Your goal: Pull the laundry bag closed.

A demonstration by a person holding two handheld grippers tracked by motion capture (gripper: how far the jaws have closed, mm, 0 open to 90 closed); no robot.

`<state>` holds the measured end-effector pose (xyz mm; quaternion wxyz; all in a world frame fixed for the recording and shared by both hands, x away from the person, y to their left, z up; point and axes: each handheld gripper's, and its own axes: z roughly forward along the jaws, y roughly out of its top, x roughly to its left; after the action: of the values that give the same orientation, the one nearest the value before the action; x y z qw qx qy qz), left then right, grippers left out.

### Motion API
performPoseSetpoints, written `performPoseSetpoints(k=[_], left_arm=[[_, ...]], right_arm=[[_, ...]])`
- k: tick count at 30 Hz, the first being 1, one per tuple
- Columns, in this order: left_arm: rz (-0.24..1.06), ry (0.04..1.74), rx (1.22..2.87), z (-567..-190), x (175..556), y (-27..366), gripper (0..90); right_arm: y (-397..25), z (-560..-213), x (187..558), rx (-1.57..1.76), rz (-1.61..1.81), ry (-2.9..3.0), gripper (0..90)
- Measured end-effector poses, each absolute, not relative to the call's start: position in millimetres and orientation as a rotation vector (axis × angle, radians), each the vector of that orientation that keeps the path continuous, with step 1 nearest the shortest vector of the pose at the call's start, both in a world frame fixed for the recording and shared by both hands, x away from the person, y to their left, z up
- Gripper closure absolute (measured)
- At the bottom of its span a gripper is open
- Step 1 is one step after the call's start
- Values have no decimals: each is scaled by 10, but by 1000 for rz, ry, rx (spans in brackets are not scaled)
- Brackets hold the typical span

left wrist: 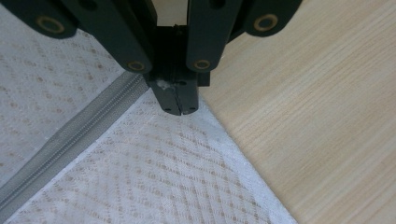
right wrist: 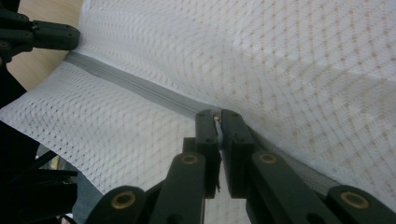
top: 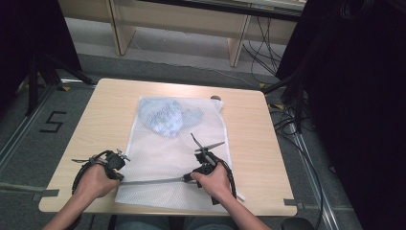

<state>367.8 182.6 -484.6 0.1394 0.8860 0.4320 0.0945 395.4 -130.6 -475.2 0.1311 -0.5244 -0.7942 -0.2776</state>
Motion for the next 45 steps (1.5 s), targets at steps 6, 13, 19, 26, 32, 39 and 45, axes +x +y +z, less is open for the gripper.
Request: performPoseSetpoints(k=[6, 13, 19, 26, 32, 39, 45], left_arm=[[276, 1264, 2544, -4851, 3674, 1809, 900], [277, 1265, 2542, -4853, 3675, 1806, 900], [277, 1266, 2541, -4853, 3674, 1807, 900], [275, 1267, 2541, -4853, 3675, 1807, 900], [274, 1268, 2541, -4852, 3676, 1807, 900], [275, 1268, 2544, -4852, 3676, 1803, 900], [275, 1267, 2545, -4852, 3677, 1803, 900]], right_arm=[[-1358, -4754, 3957, -1520, -818, -2326, 870], [-1388, -4740, 3948, -1539, -812, -2303, 870], [-1432, -4725, 3957, -1533, -817, -2321, 870], [-1471, -4728, 3960, -1549, -832, -2327, 870], [-1492, -4702, 3941, -1591, -788, -2264, 870], [-1567, -4729, 3964, -1566, -832, -2320, 870], [-1598, -4687, 3947, -1628, -749, -2249, 870]])
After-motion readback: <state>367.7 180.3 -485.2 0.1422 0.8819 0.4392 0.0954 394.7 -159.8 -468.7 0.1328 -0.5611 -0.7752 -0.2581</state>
